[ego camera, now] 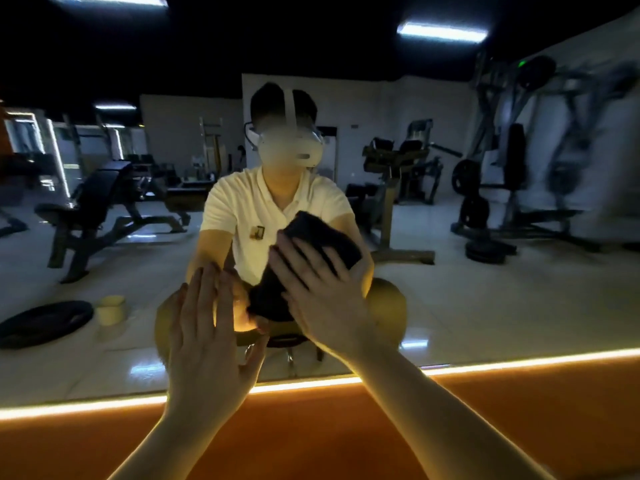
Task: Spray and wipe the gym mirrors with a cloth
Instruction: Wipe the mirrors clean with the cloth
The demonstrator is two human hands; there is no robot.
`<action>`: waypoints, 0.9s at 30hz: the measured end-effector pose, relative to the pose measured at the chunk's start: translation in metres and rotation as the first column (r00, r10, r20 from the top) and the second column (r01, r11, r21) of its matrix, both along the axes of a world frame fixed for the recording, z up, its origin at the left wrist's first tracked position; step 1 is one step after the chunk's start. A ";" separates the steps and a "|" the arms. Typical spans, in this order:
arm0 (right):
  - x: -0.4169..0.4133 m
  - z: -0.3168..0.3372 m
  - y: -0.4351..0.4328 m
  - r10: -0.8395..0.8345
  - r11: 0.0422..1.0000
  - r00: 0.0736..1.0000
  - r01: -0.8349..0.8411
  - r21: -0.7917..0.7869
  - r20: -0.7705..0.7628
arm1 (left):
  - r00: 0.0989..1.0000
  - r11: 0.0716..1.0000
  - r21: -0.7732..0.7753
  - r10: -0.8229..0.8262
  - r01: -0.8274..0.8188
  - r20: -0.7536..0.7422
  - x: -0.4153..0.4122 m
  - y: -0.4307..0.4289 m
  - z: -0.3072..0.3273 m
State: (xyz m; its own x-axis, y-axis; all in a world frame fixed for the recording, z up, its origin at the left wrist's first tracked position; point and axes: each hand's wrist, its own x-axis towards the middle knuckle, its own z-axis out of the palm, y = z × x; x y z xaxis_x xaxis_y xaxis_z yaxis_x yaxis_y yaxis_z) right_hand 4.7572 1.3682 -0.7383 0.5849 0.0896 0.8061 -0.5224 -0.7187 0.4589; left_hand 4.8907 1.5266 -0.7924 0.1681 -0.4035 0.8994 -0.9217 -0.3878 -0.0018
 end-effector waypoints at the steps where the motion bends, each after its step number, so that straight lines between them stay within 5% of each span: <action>1: -0.014 0.001 -0.010 -0.014 0.999 0.999 0.012 0.050 0.040 | 1.000 1.000 -0.002 -0.005 0.005 0.016 -0.005 -0.005 0.001; 7: -0.085 -0.007 -0.072 -0.132 0.967 0.936 0.049 0.249 0.325 | 0.993 0.992 0.057 -0.114 0.112 0.037 -0.048 -0.039 -0.006; 15: -0.123 -0.029 -0.108 -0.338 0.845 0.676 -0.089 0.528 0.655 | 0.991 0.984 0.126 -0.127 0.122 0.029 -0.050 -0.040 -0.007; 21: -0.058 -0.039 -0.038 -0.099 0.914 0.897 -0.089 0.395 0.432 | 0.995 0.988 0.119 -0.099 0.095 0.028 -0.015 -0.005 -0.009; 27: 0.010 -0.073 0.034 0.136 0.979 0.989 -0.124 0.160 -0.066 | 0.989 0.991 0.029 -0.127 0.130 -0.075 0.006 0.020 -0.008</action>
